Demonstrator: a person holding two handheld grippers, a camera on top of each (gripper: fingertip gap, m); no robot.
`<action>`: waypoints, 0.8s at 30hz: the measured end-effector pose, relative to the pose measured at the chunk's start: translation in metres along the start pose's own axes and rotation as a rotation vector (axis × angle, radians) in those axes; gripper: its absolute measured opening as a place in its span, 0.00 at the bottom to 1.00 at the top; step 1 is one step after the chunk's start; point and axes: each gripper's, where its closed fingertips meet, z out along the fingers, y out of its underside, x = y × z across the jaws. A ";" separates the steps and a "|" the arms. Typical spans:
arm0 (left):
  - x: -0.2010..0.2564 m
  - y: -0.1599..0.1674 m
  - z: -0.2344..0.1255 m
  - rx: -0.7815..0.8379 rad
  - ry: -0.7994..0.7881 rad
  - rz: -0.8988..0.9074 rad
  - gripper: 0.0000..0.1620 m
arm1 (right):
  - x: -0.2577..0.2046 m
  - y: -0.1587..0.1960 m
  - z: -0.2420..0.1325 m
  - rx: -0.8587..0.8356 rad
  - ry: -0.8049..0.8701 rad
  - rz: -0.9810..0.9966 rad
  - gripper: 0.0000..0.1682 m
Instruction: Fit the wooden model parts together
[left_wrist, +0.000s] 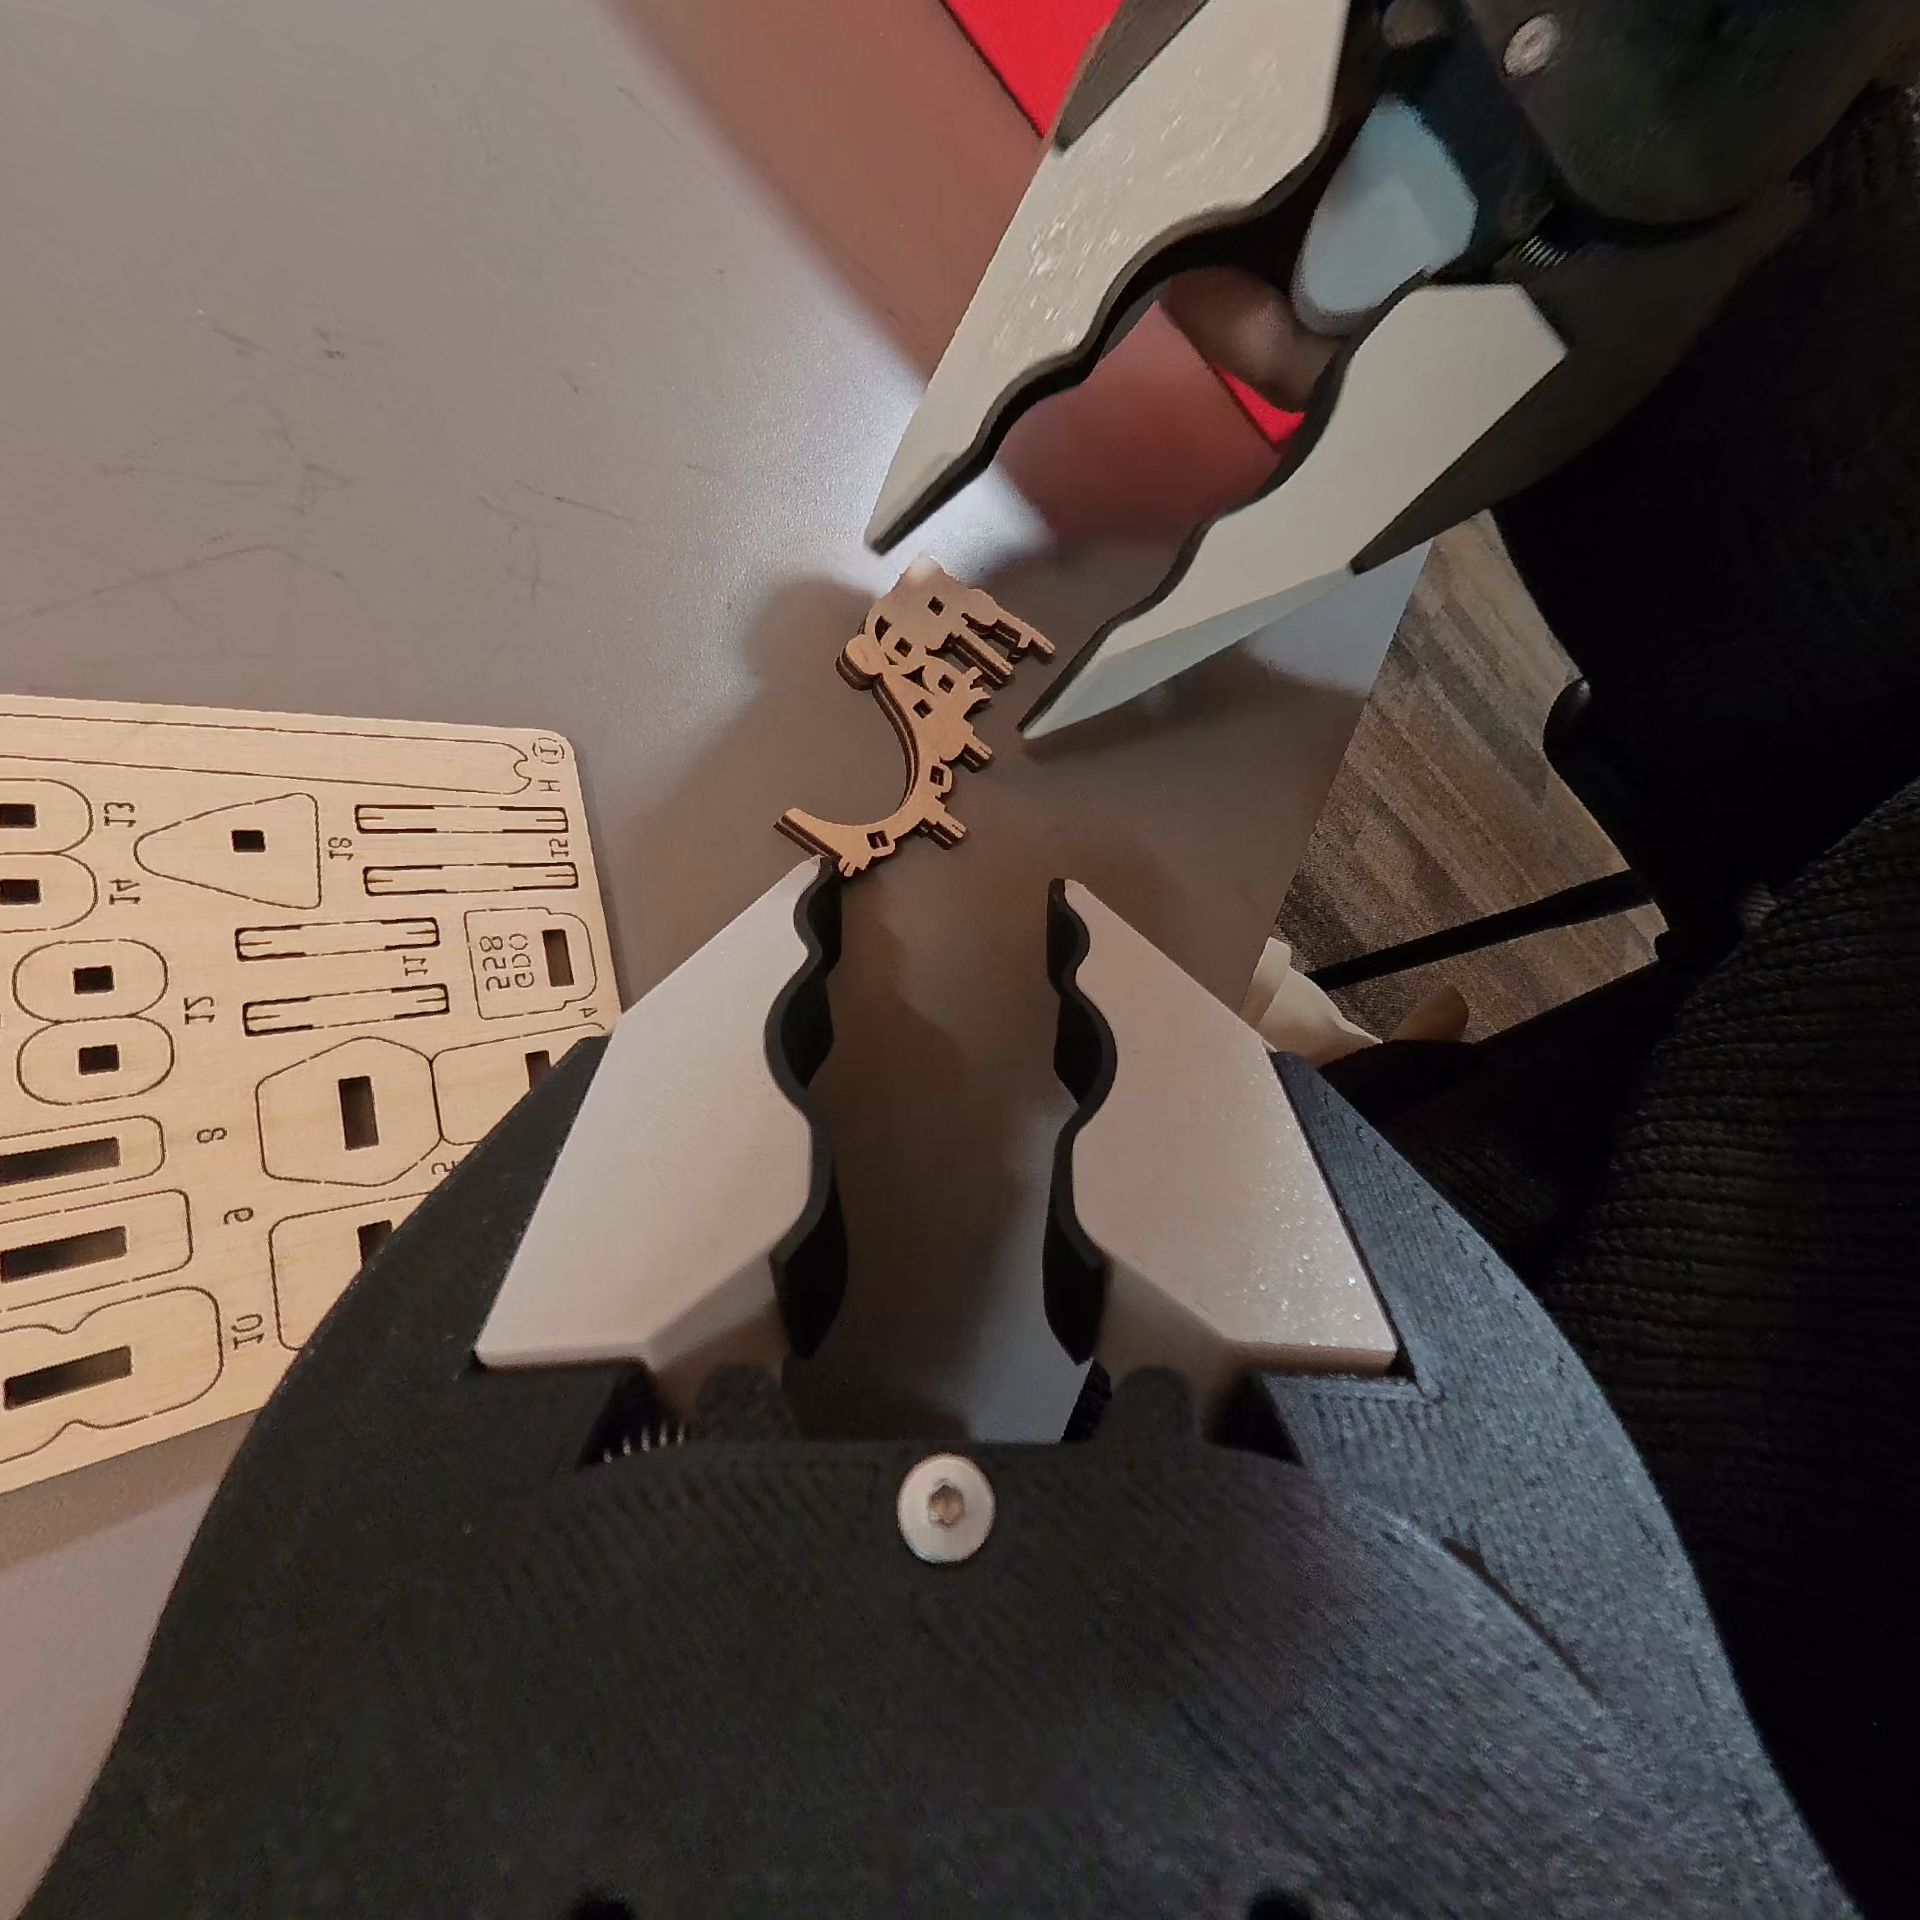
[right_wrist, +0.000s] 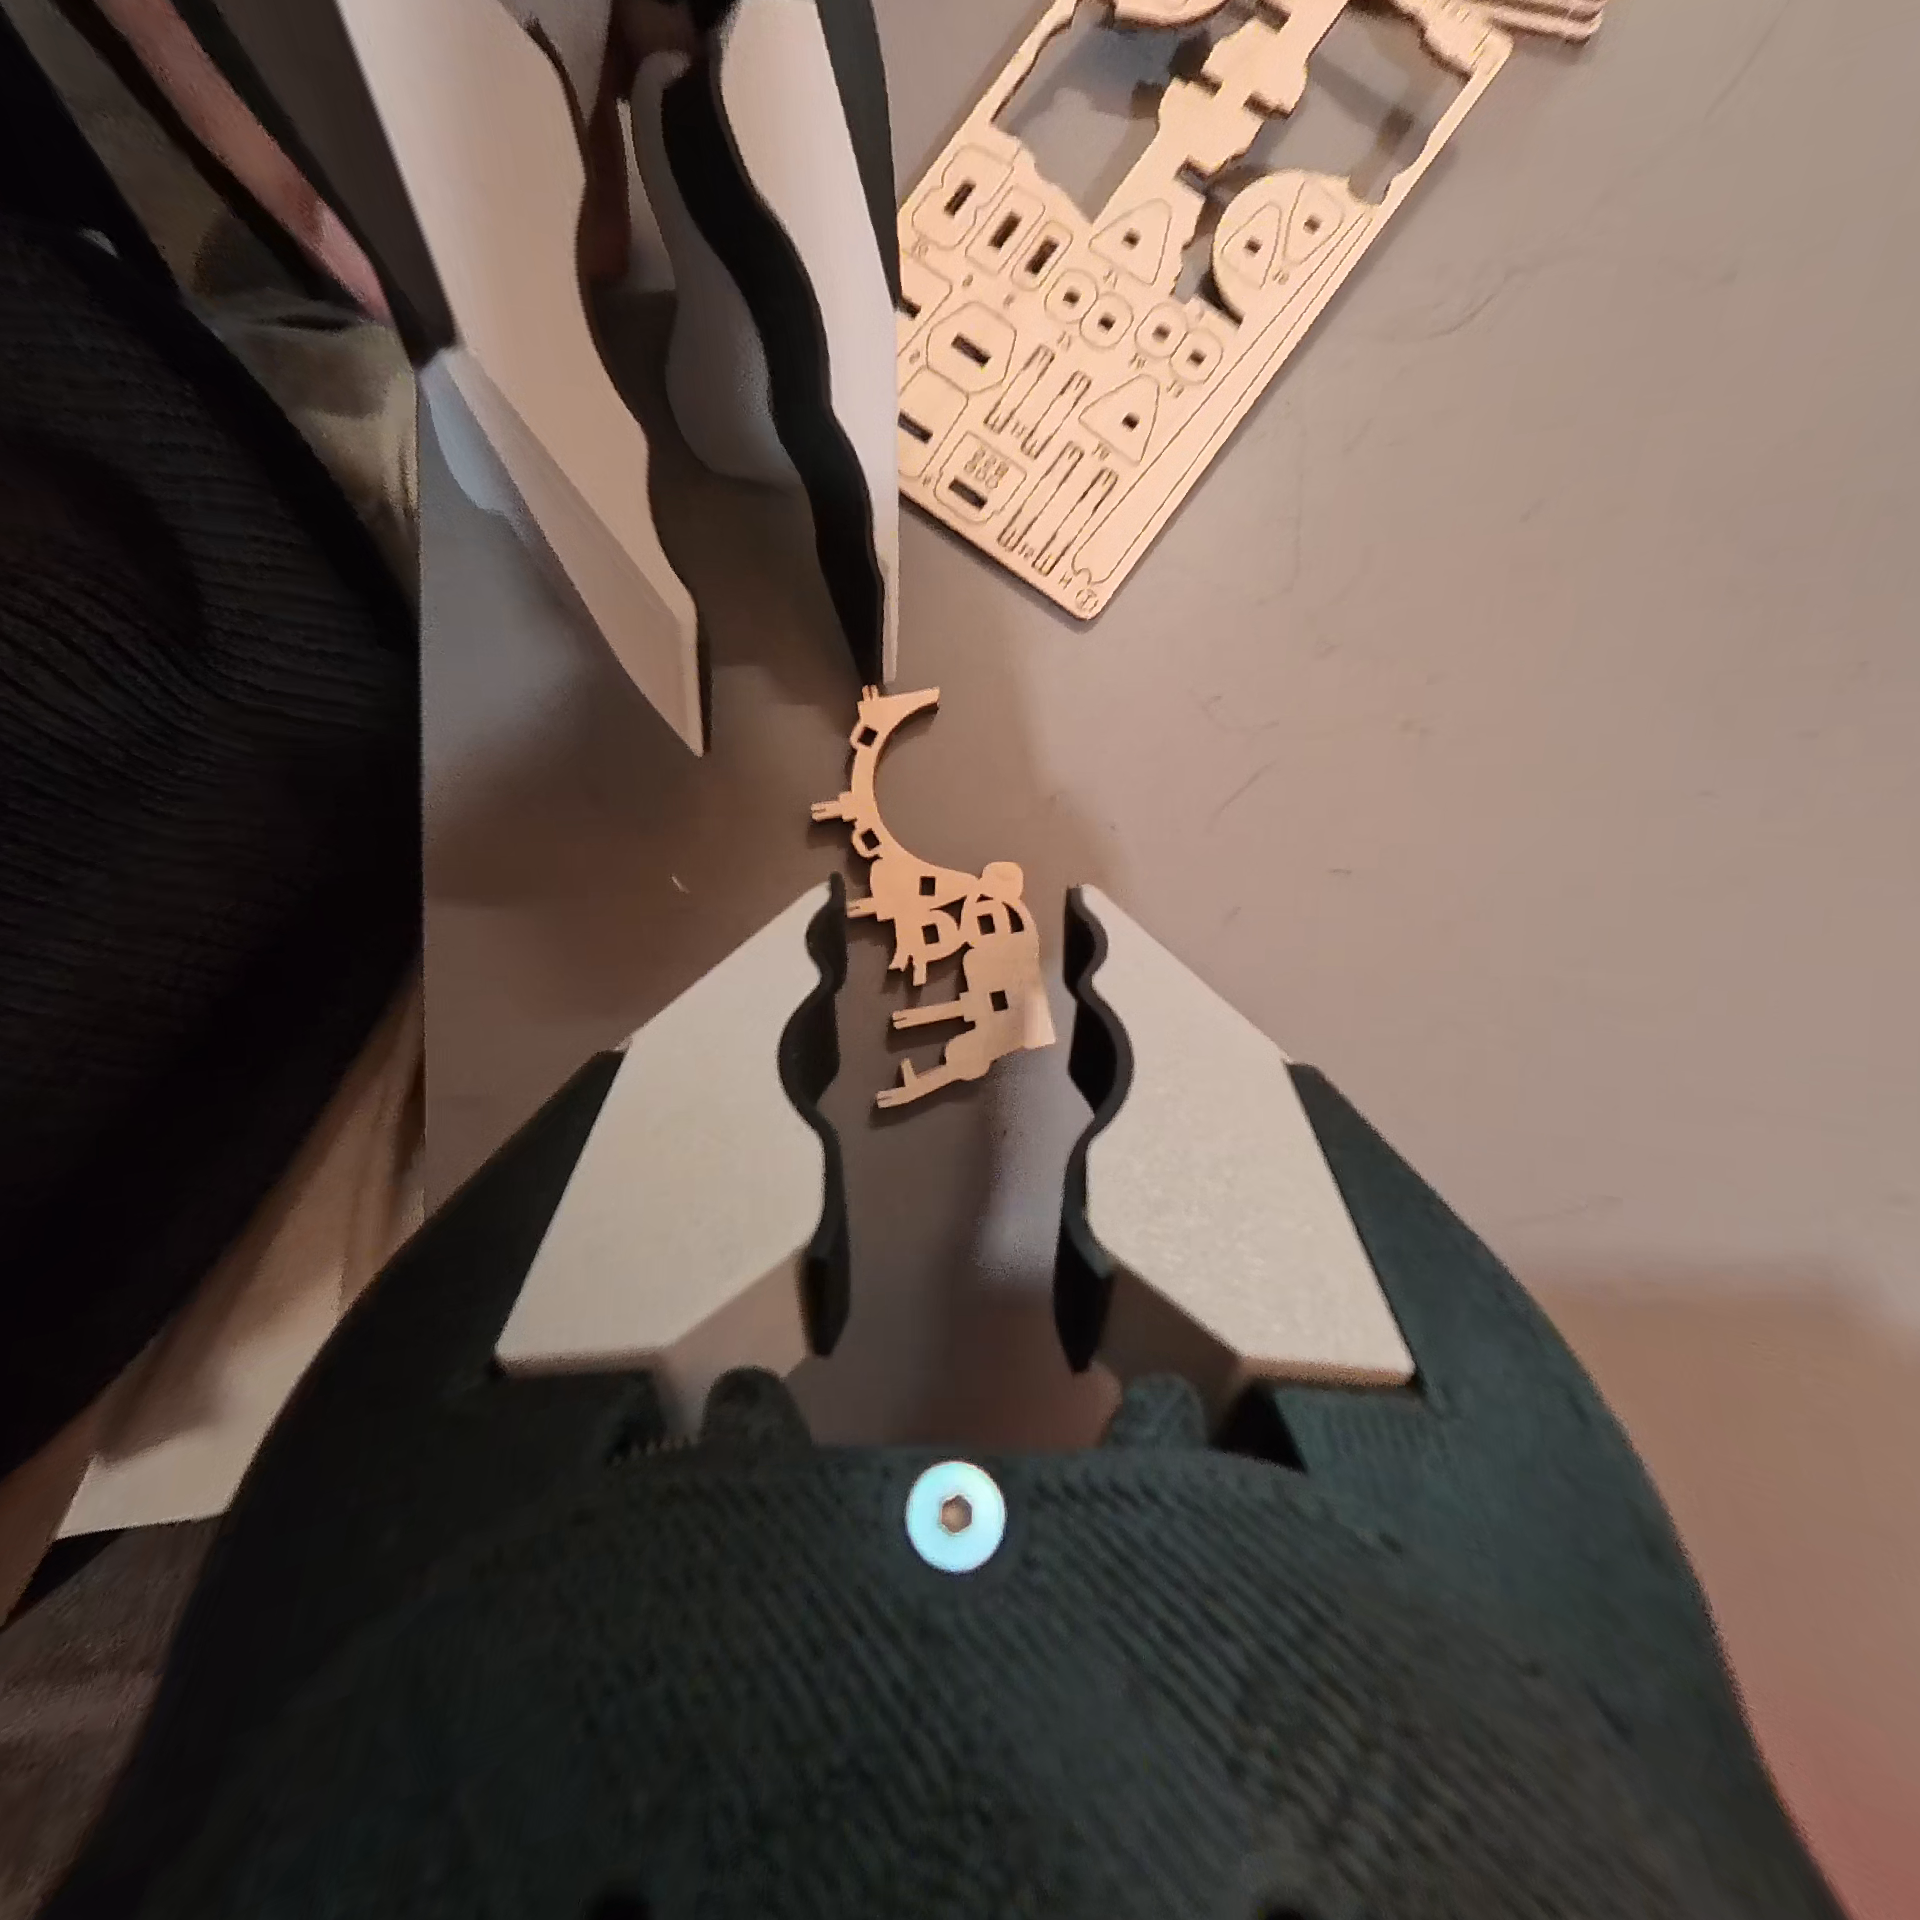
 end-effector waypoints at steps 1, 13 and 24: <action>0.000 0.000 0.000 0.002 0.002 -0.002 0.24 | 0.001 -0.004 -0.003 0.016 0.010 0.003 0.24; -0.005 -0.018 -0.016 0.093 -0.052 0.042 0.24 | -0.010 -0.059 -0.032 0.383 0.316 0.202 0.24; -0.085 -0.066 -0.107 0.430 -0.381 0.064 0.27 | -0.055 -0.064 -0.007 0.573 0.293 0.405 0.22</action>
